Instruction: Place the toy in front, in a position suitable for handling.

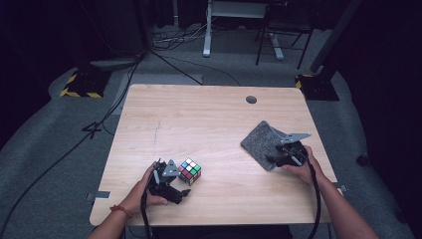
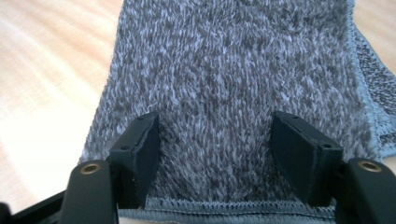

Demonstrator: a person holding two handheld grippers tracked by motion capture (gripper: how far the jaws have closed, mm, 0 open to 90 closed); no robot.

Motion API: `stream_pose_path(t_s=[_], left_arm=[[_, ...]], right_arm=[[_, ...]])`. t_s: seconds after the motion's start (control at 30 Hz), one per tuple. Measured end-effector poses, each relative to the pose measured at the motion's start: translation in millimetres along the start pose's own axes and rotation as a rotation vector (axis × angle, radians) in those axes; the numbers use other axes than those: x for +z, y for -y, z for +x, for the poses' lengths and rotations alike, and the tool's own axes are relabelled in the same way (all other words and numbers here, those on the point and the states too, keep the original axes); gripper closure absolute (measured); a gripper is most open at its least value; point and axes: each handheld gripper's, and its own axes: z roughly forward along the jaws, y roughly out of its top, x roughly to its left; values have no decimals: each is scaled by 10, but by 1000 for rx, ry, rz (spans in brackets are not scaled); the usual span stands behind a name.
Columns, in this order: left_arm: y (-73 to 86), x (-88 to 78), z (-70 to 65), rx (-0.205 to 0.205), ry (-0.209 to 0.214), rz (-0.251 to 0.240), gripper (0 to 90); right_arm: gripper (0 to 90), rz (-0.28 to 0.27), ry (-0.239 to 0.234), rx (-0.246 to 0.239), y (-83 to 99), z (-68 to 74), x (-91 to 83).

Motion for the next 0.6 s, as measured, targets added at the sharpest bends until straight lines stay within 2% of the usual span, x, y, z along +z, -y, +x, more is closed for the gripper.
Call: stream_pose_path(t_s=[0.13, 0.23, 0.37, 0.43, 0.6], left_arm=[[-52, 42, -12, -9, -7, 3, 3], [-76, 63, -13, -10, -14, 2, 3], [-118, 100, -9, -37, -37, -1, 5], [-142, 119, -1, -54, -51, 1, 2], [-175, 147, 18, -55, -52, 1, 1]], right_arm=[[327, 25, 3, -35, 59, 168, -75], [327, 19, 0, -35, 85, 195, -91], [327, 13, -10, -44, 128, 244, -124], [327, 23, -26, -62, 143, 276, -149], [327, 45, -81, -124, 187, 376, -217]])
